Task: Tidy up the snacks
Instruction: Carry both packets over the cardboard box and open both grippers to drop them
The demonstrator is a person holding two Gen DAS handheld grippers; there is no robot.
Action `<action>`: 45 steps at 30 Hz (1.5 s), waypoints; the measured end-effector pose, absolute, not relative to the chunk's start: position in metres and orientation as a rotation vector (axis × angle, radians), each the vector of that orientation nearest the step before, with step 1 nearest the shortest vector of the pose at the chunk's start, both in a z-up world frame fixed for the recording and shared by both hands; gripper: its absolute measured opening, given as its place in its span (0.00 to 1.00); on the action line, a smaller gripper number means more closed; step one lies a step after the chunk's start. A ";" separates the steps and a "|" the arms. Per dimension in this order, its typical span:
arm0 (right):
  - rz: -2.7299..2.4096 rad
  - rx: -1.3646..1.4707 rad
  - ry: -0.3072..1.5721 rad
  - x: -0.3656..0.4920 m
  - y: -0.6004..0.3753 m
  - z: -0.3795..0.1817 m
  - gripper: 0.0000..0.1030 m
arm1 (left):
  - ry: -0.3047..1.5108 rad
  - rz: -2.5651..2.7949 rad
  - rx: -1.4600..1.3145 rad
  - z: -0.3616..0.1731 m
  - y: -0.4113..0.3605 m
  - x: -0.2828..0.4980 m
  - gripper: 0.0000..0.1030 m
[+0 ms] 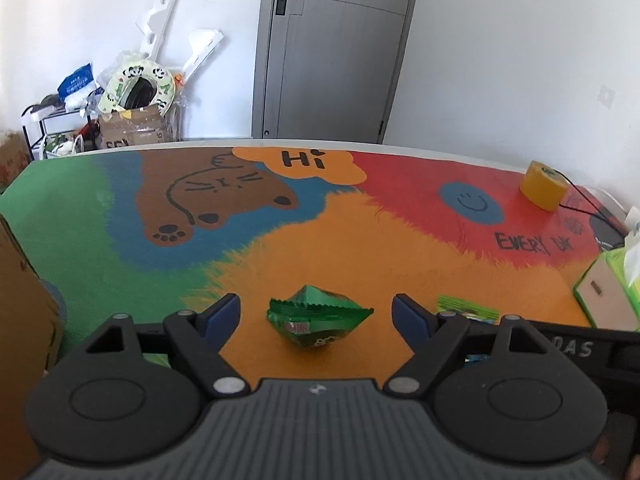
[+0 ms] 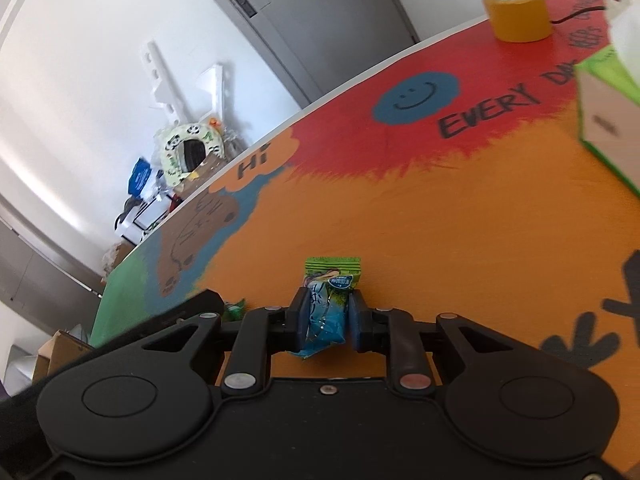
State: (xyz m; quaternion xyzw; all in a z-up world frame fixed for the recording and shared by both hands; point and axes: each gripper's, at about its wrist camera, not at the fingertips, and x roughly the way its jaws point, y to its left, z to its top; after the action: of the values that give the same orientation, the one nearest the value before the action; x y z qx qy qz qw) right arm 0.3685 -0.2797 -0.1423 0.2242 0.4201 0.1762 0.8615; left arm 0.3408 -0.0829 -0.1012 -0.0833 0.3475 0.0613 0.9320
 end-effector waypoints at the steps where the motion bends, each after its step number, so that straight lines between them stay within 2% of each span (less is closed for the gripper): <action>1: 0.365 0.470 0.880 0.368 -0.281 -0.143 0.21 | 0.716 0.122 -0.172 -0.103 -0.084 0.342 0.75; 3: 0.363 0.481 0.877 0.367 -0.285 -0.143 0.21 | 0.722 0.123 -0.175 -0.107 -0.084 0.344 0.66; 4: 0.362 0.485 0.876 0.367 -0.285 -0.143 0.21 | 0.726 0.124 -0.178 -0.109 -0.084 0.344 0.56; 5: 0.359 0.482 0.876 0.366 -0.285 -0.143 0.21 | 0.729 0.125 -0.186 -0.109 -0.082 0.345 0.51; 8: 0.355 0.476 0.877 0.363 -0.283 -0.142 0.21 | 0.720 0.124 -0.189 -0.109 -0.081 0.342 0.47; 30: 0.430 0.452 0.803 0.309 -0.253 -0.104 0.21 | 0.571 0.088 -0.217 -0.058 -0.060 0.264 0.42; 33: 0.439 0.448 0.790 0.302 -0.252 -0.101 0.21 | 0.553 0.084 -0.220 -0.053 -0.057 0.252 0.40; 35: 0.445 0.446 0.782 0.296 -0.250 -0.097 0.21 | 0.544 0.081 -0.219 -0.051 -0.057 0.246 0.28; 45: 0.474 0.439 0.758 0.274 -0.244 -0.089 0.21 | 0.517 0.080 -0.230 -0.041 -0.050 0.216 0.28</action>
State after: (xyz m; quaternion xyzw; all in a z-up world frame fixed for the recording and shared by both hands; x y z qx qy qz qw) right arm 0.2740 -0.2441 -0.0890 0.2107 0.3637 0.2273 0.8785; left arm 0.2162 -0.0496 -0.0406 -0.1137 0.2549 0.0394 0.9595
